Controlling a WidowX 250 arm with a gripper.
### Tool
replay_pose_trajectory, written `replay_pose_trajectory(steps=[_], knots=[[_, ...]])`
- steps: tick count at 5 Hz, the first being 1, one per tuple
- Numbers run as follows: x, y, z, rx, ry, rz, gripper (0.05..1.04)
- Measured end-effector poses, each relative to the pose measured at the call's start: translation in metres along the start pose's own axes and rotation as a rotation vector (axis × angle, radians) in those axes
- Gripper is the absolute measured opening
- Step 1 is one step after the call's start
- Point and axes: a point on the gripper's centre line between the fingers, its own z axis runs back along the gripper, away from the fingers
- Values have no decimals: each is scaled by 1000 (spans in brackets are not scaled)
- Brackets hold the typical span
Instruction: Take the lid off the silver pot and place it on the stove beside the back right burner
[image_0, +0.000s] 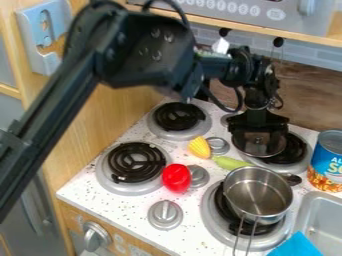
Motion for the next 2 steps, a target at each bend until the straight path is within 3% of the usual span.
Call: replay_pose_trajectory(steps=[1,2], knots=[[-6,5,49,60,52,-42,1002],[-37,15,86,73,34,-73,1002]])
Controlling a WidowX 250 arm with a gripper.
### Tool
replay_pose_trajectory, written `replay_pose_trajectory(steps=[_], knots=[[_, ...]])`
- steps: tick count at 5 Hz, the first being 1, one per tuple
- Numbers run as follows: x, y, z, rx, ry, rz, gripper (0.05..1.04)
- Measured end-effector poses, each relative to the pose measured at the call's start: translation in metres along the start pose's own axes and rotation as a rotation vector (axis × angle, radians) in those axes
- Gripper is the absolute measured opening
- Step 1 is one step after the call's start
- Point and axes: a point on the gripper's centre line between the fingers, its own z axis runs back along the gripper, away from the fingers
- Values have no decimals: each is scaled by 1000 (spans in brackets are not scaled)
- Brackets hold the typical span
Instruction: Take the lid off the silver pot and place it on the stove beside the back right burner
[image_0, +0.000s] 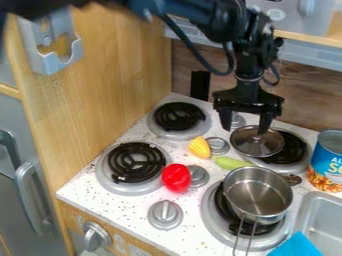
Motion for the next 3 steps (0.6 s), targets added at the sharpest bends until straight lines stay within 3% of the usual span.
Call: replay_pose_trajectory(steps=[1,2,3], knots=[[-27,-1,35,-28,29,-63,1002],[-56,5,42,-4,166,-107,1002],[-78,6,58,-9,226,-137,1002]])
